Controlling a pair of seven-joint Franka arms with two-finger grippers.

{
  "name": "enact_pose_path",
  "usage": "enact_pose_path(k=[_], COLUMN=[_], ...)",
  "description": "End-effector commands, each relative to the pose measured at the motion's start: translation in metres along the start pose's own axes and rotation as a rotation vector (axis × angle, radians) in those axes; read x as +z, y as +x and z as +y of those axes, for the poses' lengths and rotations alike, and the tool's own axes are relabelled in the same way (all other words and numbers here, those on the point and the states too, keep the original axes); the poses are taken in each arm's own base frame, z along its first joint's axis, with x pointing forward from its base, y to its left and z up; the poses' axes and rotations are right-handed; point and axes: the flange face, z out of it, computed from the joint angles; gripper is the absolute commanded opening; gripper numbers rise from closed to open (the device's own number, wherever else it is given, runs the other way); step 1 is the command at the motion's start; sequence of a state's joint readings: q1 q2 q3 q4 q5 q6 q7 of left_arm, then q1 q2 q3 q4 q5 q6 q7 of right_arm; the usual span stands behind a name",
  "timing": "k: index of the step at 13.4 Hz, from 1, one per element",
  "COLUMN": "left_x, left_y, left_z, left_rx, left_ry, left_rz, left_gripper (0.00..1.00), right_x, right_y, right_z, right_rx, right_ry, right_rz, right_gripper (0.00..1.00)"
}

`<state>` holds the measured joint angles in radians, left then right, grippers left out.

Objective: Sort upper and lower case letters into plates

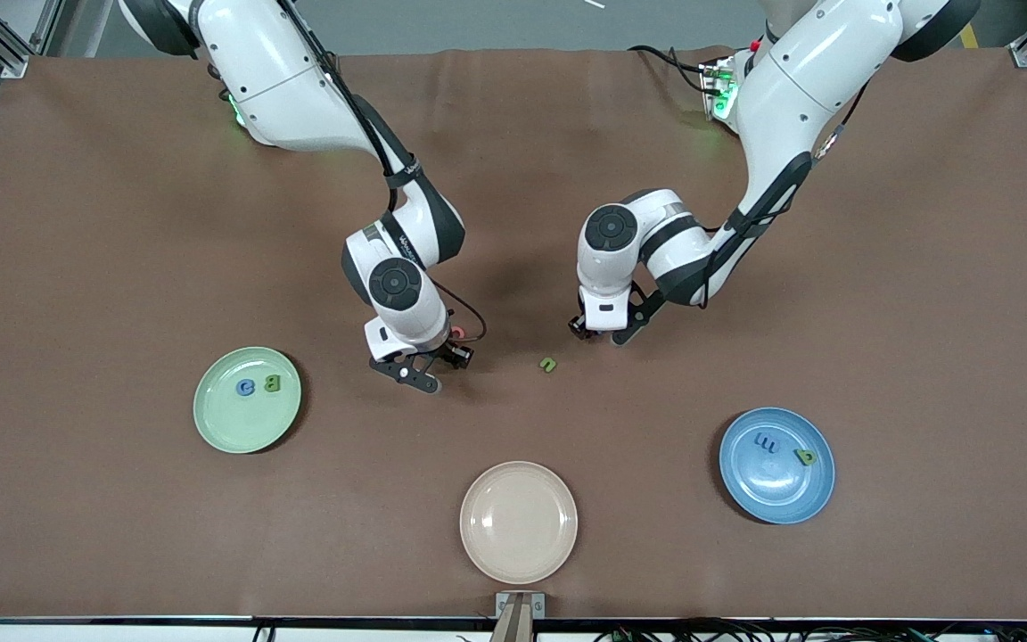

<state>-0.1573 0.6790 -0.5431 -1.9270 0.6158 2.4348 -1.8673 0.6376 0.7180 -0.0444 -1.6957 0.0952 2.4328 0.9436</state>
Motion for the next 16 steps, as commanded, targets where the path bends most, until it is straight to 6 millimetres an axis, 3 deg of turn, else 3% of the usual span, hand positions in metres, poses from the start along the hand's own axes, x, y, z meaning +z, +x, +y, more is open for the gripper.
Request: enact_pose_path(k=[1,3,5,8,9,12,16], left_x=[0.001,-0.003,-0.009,-0.036,-0.047,-0.066,-0.078], left_y=[0.0,0.004,0.011,0.037,0.055,0.123,0.23], left_z=[0.001,0.003,0.006,0.021,0.023,0.026,0.009], left_rx=[-0.006,-0.005,-0.006,0.011,0.032,0.116,0.296], left_ry=[-0.008,-0.016,-0.027,-0.071,-0.087,-0.121,-0.128], left_rz=[0.016,0.019,0.027,0.067,0.082,0.115,0.16], left_gripper=[0.26,0.06,0.01,0.0,0.0,0.0,0.0], right_x=[0.007,0.008,0.006,-0.006,-0.014,-0.056,-0.08], right_y=[-0.012,-0.012,-0.008,0.016,0.037,0.109,0.191], right_z=[0.005,0.006,0.009,0.019,0.032,0.093,0.191], right_rx=[0.004,0.004,0.011,0.006,-0.023,-0.119,-0.298], right_ry=[-0.011,-0.014,-0.019,-0.01,-0.004,-0.015,-0.016], right_rz=[0.008,0.006,0.003,0.013,0.017,-0.008,-0.03], right_gripper=[0.57,0.33,0.02,0.0,0.0,0.0,0.0])
